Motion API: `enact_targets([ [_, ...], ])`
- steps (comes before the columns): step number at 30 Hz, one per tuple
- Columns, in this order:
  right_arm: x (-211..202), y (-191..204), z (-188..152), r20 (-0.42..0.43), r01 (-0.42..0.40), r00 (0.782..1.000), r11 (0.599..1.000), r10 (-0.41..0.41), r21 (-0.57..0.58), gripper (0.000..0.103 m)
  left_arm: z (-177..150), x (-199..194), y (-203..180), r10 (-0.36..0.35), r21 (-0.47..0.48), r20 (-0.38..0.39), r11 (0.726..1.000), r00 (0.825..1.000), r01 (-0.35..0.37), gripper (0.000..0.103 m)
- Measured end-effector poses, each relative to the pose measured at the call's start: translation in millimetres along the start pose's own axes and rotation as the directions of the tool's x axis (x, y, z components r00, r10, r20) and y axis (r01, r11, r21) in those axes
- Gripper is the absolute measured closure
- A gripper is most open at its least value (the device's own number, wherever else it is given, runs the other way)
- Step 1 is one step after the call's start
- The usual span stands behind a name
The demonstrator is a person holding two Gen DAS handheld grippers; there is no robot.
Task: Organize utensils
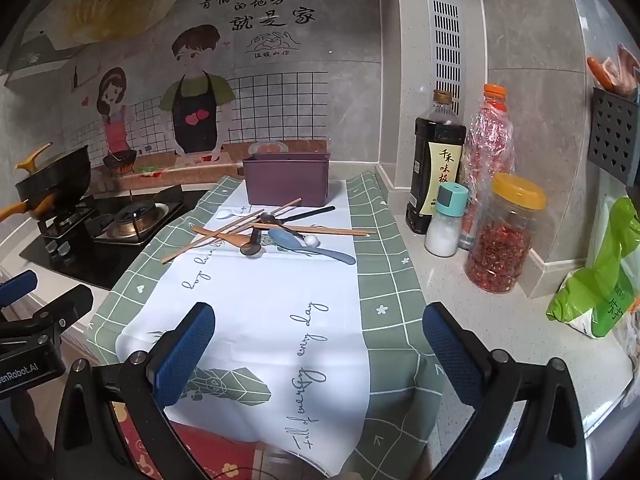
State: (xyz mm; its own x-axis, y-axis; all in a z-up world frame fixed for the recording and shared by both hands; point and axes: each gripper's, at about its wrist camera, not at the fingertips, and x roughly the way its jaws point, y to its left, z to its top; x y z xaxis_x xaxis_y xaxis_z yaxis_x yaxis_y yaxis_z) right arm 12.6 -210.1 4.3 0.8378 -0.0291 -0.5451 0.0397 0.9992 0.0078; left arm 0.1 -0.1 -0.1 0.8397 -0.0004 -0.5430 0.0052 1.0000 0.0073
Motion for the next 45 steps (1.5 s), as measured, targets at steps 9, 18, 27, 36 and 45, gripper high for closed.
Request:
enact_targets([
  [9,-0.3,-0.6,-0.9,0.002,0.002,1.000,1.000,-0.002,-0.005,0.000,-0.1,0.0,0.4,-0.009,-0.009,0.001,1.000,1.000,0.009,0.000],
  [18,-1.3,2.0,0.6,0.010,0.000,1.000,1.000,0.000,-0.005,0.000,0.0,0.1,0.5,-0.012,-0.015,0.002,1.000,1.000,0.012,0.000],
  [27,-2.2,-0.5,0.1,0.014,0.000,1.000,1.000,0.000,-0.004,0.000,0.0,0.0,0.3,-0.013,-0.012,0.007,1.000,1.000,0.013,0.000],
  [36,-4.1,-2.1,0.3,0.018,-0.010,1.000,1.000,0.010,-0.011,0.000,0.1,0.2,0.3,-0.013,-0.013,0.008,1.000,1.000,0.013,0.000],
  [45,-5.3,-1.5,0.1,0.019,-0.006,1.000,1.000,0.007,-0.011,0.000,0.1,0.1,0.1,-0.013,-0.013,0.009,1.000,1.000,0.013,0.000],
])
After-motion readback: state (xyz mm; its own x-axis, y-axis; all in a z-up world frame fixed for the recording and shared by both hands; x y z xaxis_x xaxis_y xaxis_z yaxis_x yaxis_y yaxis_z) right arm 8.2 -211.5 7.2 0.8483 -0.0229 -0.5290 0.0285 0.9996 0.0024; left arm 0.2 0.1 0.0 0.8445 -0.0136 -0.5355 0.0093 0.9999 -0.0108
